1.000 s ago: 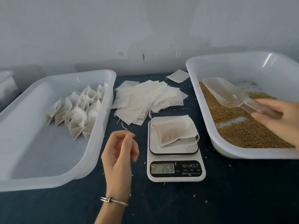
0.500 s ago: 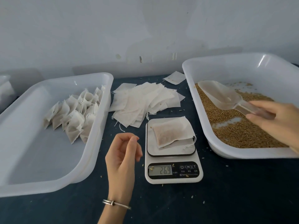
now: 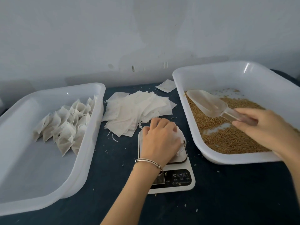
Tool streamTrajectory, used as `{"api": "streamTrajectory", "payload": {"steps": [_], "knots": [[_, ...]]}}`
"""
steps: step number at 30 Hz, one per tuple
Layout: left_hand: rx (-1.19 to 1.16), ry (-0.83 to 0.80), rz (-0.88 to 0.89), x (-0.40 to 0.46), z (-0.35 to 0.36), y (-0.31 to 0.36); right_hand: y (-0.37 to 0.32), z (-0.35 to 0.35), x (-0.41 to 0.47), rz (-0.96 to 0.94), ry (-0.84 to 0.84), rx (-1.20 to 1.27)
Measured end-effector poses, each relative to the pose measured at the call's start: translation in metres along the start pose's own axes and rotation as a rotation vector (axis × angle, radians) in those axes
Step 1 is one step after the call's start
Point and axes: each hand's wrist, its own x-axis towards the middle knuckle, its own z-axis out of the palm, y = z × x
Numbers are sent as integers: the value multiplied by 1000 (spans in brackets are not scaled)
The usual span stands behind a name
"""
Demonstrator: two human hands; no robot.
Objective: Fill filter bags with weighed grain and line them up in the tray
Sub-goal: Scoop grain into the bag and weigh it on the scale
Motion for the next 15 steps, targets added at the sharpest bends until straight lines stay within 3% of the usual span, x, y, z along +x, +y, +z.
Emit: {"api": "streamTrajectory", "payload": {"steps": [7, 11, 13, 15], "knots": [[52, -44, 14, -6, 6, -10, -3, -1, -1, 8, -22, 24], [106, 54, 58, 0, 14, -2, -5, -2, -3, 16, -42, 52], [-12, 150, 41, -1, 14, -4, -5, -3, -4, 13, -40, 43], [-296, 250, -79, -3, 7, -9, -6, -3, -4, 2, -47, 21]]}}
